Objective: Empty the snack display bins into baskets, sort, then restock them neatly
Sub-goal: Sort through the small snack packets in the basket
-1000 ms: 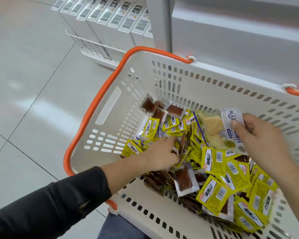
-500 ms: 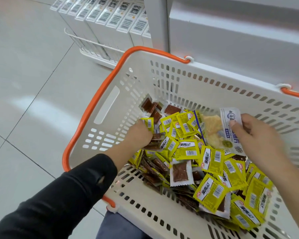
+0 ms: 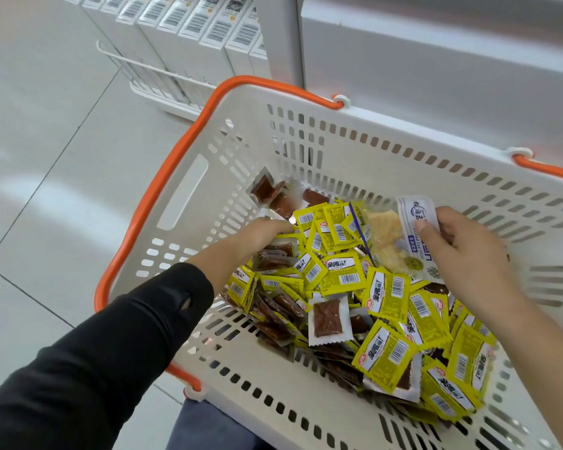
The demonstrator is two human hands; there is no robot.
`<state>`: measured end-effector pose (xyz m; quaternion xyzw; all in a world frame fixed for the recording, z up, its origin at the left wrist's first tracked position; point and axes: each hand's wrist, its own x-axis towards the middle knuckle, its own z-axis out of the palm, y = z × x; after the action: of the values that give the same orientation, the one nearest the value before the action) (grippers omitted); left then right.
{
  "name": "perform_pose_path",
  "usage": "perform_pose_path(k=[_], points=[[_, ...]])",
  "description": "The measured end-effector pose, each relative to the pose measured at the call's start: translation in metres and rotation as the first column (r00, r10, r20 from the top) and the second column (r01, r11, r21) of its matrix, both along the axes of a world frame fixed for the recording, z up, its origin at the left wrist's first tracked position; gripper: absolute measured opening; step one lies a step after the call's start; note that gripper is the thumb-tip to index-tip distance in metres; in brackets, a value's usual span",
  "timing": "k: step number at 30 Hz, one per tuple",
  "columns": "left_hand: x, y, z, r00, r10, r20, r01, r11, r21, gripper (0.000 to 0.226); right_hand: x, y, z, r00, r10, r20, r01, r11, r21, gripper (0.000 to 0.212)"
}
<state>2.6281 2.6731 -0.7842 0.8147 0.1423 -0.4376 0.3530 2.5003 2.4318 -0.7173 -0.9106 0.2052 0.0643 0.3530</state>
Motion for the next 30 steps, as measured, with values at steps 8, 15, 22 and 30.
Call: perform_pose_path(k=[8,15,22,30], points=[[-0.009,-0.010,0.013,0.960,-0.198,0.197,0.233,0.957,-0.172,0.029,0.000,0.000,0.003,1.000,0.000,0.027,0.000,1.000,0.023,0.020],[-0.020,-0.002,0.032,0.791,-0.183,0.583,0.341,0.924,-0.172,0.026,-0.002,-0.001,0.003,0.999,-0.010,0.041,0.009,1.000,0.021,0.027],[-0.023,-0.003,0.034,0.729,-0.558,0.397,0.588,0.807,0.056,0.058,-0.001,0.000,-0.001,0.999,0.025,-0.024,-0.024,0.998,0.061,0.010],[-0.027,-0.017,0.031,0.843,-0.344,0.413,0.360,0.932,0.042,0.041,-0.006,0.010,-0.024,0.988,0.098,-0.120,-0.101,0.995,-0.024,0.037]])
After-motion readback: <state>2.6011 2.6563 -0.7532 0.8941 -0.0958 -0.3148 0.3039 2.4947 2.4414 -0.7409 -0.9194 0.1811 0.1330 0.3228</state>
